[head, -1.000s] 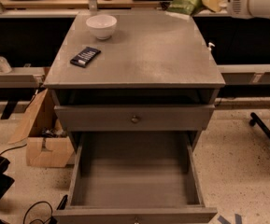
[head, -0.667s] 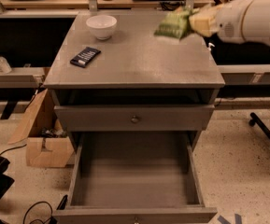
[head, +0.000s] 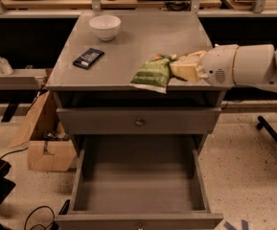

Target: Place green jalapeno chip bag into middle drawer

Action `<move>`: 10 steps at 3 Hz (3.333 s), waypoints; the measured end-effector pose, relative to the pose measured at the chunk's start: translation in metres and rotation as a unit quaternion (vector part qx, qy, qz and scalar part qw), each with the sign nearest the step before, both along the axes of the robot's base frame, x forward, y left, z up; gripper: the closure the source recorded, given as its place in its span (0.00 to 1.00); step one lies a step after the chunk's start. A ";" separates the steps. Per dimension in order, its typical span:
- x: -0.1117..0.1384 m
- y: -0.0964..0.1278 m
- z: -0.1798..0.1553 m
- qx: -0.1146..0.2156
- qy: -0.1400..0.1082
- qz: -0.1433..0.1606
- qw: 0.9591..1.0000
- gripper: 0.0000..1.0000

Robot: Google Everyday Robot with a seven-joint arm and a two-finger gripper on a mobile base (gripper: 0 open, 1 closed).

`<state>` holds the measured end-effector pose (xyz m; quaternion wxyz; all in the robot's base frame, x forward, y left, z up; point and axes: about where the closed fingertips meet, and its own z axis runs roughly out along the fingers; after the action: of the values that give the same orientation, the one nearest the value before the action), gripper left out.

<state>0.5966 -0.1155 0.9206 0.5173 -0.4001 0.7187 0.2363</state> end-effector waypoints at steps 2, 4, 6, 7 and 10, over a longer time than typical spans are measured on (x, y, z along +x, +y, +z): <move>-0.004 0.010 -0.002 -0.002 -0.004 0.015 1.000 1.00; -0.073 0.013 -0.086 -0.055 0.063 0.031 0.996 1.00; -0.130 -0.040 -0.175 -0.031 0.104 0.012 0.994 1.00; -0.124 -0.063 -0.226 -0.016 0.129 0.003 0.991 1.00; -0.080 -0.044 -0.345 0.047 0.190 0.018 0.980 1.00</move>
Offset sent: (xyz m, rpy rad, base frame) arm -0.0028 0.0111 0.0024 0.0090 -0.0195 0.0347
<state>0.5166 -0.1590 0.5752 0.3853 -0.3362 0.7844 0.3511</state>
